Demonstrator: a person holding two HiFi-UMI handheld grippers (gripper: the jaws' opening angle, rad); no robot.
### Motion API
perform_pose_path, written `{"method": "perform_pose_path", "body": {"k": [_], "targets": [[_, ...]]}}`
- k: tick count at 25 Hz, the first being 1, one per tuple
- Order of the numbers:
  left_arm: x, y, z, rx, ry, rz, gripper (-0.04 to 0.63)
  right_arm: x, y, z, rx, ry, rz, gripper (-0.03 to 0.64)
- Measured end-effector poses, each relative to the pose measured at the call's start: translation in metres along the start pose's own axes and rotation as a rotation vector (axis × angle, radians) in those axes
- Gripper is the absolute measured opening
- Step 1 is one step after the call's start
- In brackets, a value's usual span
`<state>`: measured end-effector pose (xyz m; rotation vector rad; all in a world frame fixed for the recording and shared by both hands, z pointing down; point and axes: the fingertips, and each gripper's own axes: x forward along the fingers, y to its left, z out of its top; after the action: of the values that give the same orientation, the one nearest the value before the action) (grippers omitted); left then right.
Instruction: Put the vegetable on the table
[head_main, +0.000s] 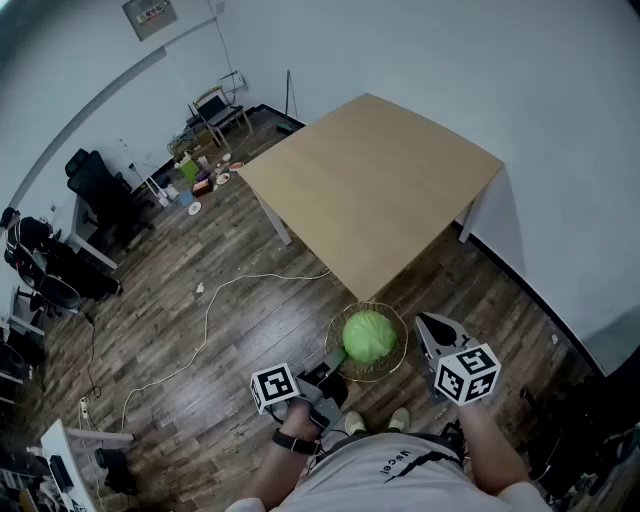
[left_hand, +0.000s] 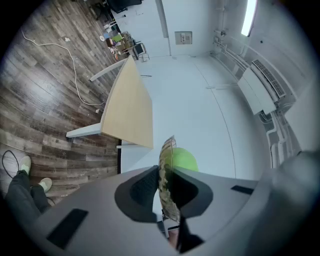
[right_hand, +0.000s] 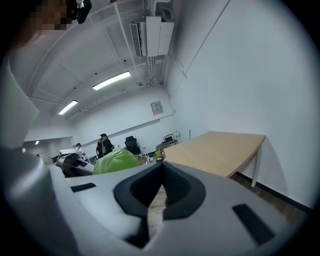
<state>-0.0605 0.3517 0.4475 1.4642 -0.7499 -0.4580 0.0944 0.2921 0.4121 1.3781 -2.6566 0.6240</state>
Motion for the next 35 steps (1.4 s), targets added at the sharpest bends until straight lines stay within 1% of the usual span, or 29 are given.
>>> {"method": "perform_pose_path", "body": {"k": [2, 4, 10, 15, 21, 23, 27, 31, 35], "targets": [[0.004, -0.007, -0.003, -0.03, -0.004, -0.03, 0.054, 0.0, -0.001, -0.001, -0.002, 0.001, 0.002, 0.014], [0.006, -0.009, -0.004, -0.043, -0.006, -0.042, 0.054, 0.0, -0.001, -0.001, -0.001, 0.001, 0.005, 0.014], [0.004, -0.003, -0.005, -0.019, -0.007, -0.01, 0.054, -0.003, -0.003, 0.0, 0.046, -0.01, 0.023, 0.014], [0.012, -0.001, -0.006, -0.022, -0.017, 0.002, 0.054, -0.007, -0.015, 0.004, 0.061, -0.028, 0.022, 0.014], [0.025, -0.004, -0.009, -0.065, -0.052, -0.013, 0.054, -0.011, -0.031, 0.005, 0.074, -0.035, 0.034, 0.014], [0.028, 0.001, -0.009, -0.061, -0.063, 0.002, 0.054, -0.012, -0.036, 0.005, 0.069, -0.034, 0.043, 0.014], [0.04, -0.004, -0.011, -0.073, -0.08, -0.013, 0.054, -0.01, -0.045, 0.005, 0.073, -0.03, 0.052, 0.014], [0.047, -0.004, -0.002, -0.075, -0.08, -0.008, 0.054, -0.002, -0.05, 0.009, 0.081, -0.031, 0.049, 0.014], [0.058, 0.003, 0.023, -0.072, -0.072, -0.006, 0.054, 0.022, -0.056, 0.012, 0.085, -0.027, 0.034, 0.014]]}}
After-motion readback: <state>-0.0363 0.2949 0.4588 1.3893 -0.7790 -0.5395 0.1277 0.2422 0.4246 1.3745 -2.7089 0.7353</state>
